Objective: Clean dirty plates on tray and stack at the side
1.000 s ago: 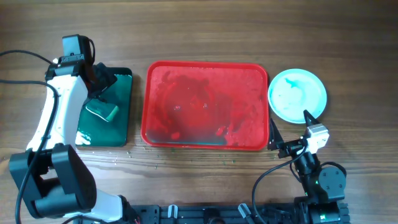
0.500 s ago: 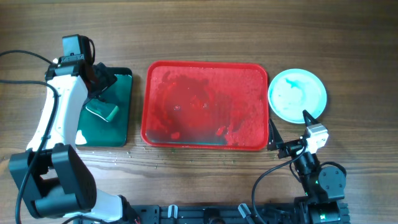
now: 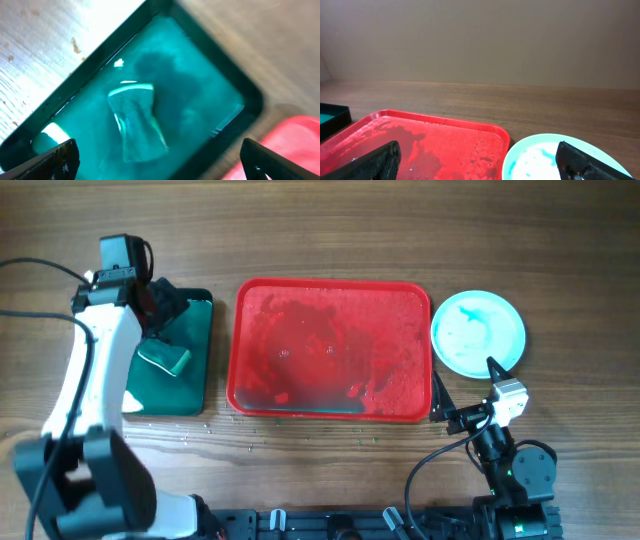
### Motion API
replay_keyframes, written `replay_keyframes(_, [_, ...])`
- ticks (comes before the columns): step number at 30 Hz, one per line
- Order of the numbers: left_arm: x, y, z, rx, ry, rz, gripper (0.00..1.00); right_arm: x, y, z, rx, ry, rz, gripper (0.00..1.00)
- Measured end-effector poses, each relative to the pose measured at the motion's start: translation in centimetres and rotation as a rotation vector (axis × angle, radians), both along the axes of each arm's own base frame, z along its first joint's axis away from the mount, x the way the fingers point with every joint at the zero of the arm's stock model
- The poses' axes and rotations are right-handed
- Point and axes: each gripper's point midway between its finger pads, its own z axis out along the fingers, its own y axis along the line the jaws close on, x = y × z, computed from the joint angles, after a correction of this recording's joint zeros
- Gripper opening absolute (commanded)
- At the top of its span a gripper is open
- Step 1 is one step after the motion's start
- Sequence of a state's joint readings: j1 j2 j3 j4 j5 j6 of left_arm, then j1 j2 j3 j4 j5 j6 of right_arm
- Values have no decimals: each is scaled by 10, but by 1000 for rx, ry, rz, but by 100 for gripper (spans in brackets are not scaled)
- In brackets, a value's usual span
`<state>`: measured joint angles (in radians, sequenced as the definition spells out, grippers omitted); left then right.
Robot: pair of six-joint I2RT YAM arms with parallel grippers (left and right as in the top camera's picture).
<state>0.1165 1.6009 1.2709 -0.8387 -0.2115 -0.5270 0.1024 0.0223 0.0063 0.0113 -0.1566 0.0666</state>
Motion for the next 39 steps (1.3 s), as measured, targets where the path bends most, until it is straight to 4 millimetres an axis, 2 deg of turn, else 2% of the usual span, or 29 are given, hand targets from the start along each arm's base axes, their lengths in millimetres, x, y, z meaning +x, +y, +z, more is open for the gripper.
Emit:
replay_keyframes(3, [-2, -24, 53, 13, -151, -65, 100, 0, 0, 0, 0, 1, 0, 100])
replay_keyframes(4, [-7, -37, 78, 15, -225, -98, 100, 0, 0, 0, 0, 1, 0, 100])
replay_keyframes(6, [-18, -56, 116, 14, -338, -151, 100, 0, 0, -1, 0, 2, 0, 100])
replay_keyframes(9, [-37, -76, 157, 4, -466, -212, 100, 0, 0, -1, 0, 3, 0, 100])
replay_keyframes(11, [-51, -79, 174, 1, -534, -223, 100, 0, 0, -1, 0, 3, 0, 100])
replay_keyframes(13, [-68, -77, 175, 1, -564, -222, 100, 0, 0, -1, 0, 4, 0, 100])
replay_keyframes(15, [-79, -74, 159, 7, -584, -215, 100, 0, 0, -1, -1, 6, 0, 100])
replay_keyframes(16, [-81, -70, 149, 21, -659, -198, 100, 0, 0, -1, -1, 6, 0, 100])
replay_keyframes(17, [-80, -67, 149, 29, -736, -184, 100, 0, 0, -1, -1, 6, 0, 100])
replay_keyframes(19, [-80, -61, 160, 55, -934, -163, 100, 0, 0, -1, -1, 5, 0, 100])
replay_keyframes(21, [-92, -58, 164, 98, -1074, -179, 100, 0, 0, -2, -1, 7, 0, 100])
replay_keyframes(23, [-108, -63, 154, 168, -1153, -265, 100, 0, 0, -2, -1, 9, 0, 100])
replay_keyframes(28, [-122, -73, 102, 262, -1134, -404, 100, 0, 0, -2, -1, 9, 0, 100])
replay_keyframes(37, [-124, -73, 59, 302, -1102, -442, 100, 0, 0, -3, -1, 11, 0, 99])
replay_keyframes(39, [-123, -74, 42, 290, -1050, -455, 100, 0, 0, -3, -1, 11, 0, 100])
